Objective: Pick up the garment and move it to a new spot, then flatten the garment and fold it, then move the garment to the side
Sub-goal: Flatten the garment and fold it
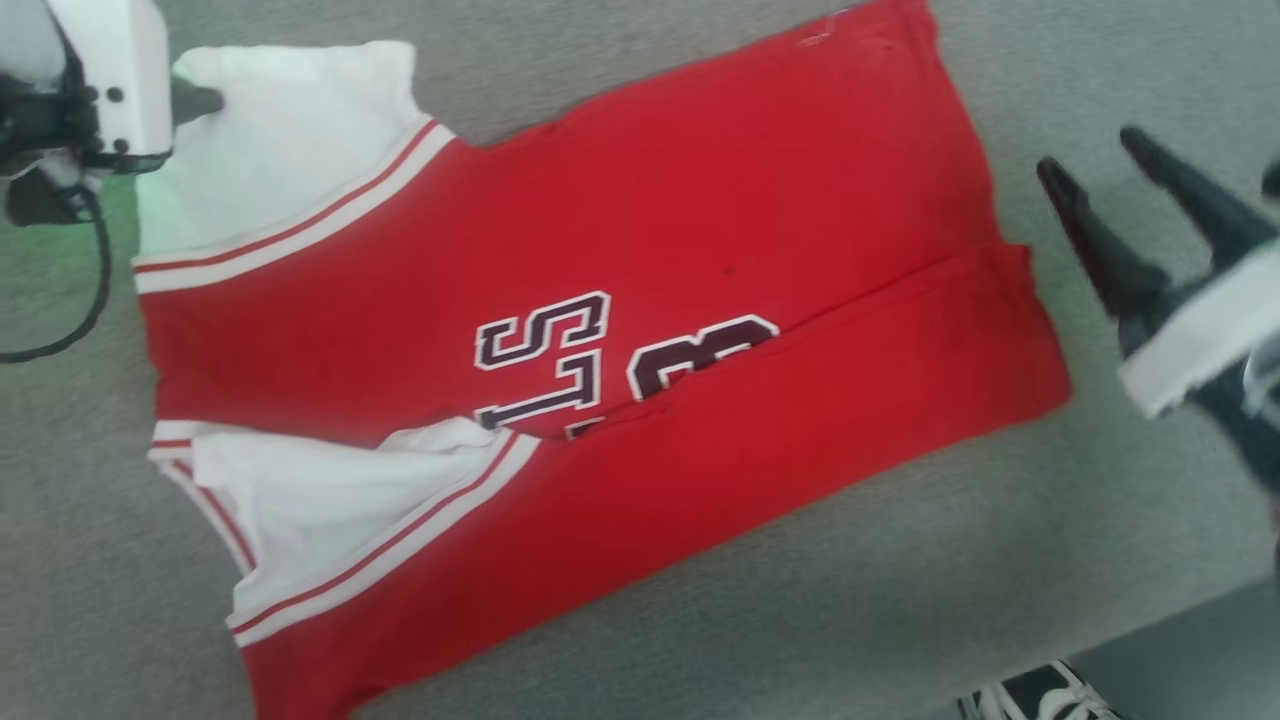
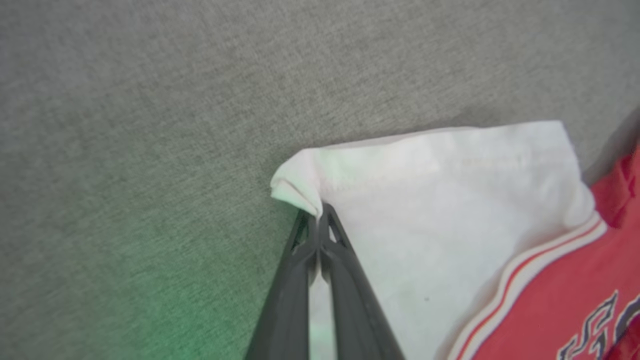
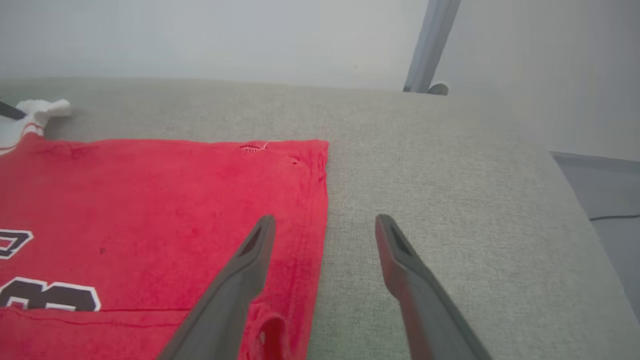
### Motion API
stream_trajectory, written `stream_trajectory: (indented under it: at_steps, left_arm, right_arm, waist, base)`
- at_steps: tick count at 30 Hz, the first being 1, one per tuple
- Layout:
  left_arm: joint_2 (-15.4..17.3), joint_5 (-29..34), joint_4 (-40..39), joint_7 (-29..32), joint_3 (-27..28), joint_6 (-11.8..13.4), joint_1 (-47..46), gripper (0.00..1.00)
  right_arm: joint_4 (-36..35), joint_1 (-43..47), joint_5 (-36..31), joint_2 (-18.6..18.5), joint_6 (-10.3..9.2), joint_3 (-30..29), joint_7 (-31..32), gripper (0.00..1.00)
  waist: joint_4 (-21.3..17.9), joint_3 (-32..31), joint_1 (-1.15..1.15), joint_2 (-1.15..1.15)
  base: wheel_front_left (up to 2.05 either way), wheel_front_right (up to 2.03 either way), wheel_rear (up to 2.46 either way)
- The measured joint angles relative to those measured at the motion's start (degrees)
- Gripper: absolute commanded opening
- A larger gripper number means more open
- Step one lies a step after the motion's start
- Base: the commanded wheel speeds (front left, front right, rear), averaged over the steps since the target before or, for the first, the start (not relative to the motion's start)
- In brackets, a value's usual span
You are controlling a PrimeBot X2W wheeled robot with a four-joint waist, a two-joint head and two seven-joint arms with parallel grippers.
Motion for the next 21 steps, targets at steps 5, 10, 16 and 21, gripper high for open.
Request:
stream_trajectory:
  at_steps: [5, 10, 16, 21]
  left_arm:
    - [-2.07, -0.01, -1.58, -1.19, -0.16, -0.23, -0.74, 0.0]
    - [-3.87, 0.03, -5.17, -2.38, -0.75, -0.32, -1.71, 0.0]
    - [-6.08, 0.27, -9.56, -3.12, -2.32, -0.47, -3.14, 0.0]
    - [-6.77, 0.25, -11.16, -3.93, -2.97, -0.56, -4.63, 0.0]
  right_arm:
    - [5.57, -10.71, 4.81, -3.04, -0.01, 3.71, 12.45, 1.0]
    - [12.78, -20.72, 9.18, -4.53, -0.01, 6.87, 24.53, 1.0]
    - [20.53, -27.85, 11.12, -5.31, -0.01, 8.69, 32.14, 1.0]
    - [25.44, -31.78, 10.72, -4.88, -0.01, 9.85, 34.01, 1.0]
  waist:
    - [2.51, 0.92, 0.0, 0.0]
    - [5.65, 2.32, 0.0, 0.0]
    - [9.67, 4.11, 0.0, 0.0]
    - [11.76, 6.05, 0.0, 0.0]
  base:
    - [0.0, 0.0, 0.0]
    - [0.0, 0.0, 0.0]
    - [0.0, 0.0, 0.0]
    - [0.0, 0.0, 0.0]
